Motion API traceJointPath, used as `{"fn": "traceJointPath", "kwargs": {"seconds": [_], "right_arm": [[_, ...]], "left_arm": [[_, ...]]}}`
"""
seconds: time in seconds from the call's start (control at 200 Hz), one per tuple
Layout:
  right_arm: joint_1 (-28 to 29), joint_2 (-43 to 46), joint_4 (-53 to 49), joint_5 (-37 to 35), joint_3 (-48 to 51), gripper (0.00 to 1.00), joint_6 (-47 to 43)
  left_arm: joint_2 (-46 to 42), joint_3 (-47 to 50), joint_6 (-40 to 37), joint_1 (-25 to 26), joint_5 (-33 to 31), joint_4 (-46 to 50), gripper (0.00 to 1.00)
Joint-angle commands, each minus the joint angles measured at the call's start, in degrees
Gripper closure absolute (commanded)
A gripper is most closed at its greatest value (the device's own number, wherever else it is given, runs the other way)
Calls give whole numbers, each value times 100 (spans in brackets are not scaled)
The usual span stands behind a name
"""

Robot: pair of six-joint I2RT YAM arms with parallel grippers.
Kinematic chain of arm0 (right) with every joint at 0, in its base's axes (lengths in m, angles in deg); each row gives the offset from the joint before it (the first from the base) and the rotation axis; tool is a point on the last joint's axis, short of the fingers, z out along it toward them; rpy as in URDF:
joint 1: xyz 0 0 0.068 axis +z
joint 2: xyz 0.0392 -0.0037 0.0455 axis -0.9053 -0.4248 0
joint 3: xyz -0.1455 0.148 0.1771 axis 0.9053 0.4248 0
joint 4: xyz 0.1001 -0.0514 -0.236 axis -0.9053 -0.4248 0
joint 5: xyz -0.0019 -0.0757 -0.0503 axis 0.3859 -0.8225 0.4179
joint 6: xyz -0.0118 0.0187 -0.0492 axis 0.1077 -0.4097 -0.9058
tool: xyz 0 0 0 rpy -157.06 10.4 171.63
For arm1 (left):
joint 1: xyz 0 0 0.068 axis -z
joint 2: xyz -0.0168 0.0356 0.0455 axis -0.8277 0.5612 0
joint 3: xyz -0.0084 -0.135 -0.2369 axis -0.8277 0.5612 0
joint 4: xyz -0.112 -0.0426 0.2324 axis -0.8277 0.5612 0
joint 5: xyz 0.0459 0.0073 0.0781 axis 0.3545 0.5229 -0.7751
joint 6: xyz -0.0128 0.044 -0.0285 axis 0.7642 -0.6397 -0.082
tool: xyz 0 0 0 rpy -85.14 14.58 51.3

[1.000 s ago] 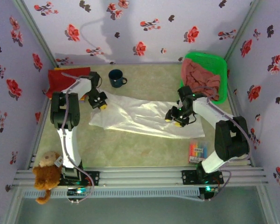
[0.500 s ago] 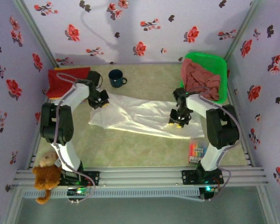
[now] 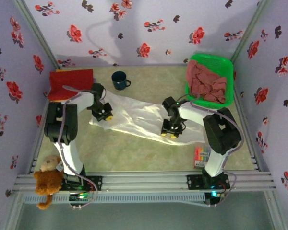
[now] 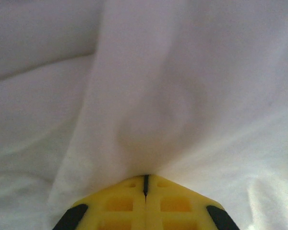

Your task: Fold and stack the t-shirts

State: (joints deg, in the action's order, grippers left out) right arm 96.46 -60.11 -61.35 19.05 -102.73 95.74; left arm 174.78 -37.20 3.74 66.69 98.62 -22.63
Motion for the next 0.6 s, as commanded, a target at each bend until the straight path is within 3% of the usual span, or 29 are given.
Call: {"fn": "traceJointPath", "kwargs": {"seconds": [0.0, 0.18, 0.265, 0.38, 0.595], "right_arm": [[365, -45, 291, 359, 177, 57, 477], [681, 435, 483, 444, 194, 55, 838], [619, 687, 81, 187, -10, 53, 670], [353, 758, -471, -161, -109, 53, 324], [198, 448, -264, -67, 131, 56, 61]], "left_arm": [[523, -411, -626, -423, -240, 362, 99], [508, -1014, -924, -551, -363, 744, 99], [408, -1124, -860, -547, -347, 770, 99], [136, -940, -662, -395, -328, 613, 99], [174, -491, -326, 30, -317, 192, 99]]}}
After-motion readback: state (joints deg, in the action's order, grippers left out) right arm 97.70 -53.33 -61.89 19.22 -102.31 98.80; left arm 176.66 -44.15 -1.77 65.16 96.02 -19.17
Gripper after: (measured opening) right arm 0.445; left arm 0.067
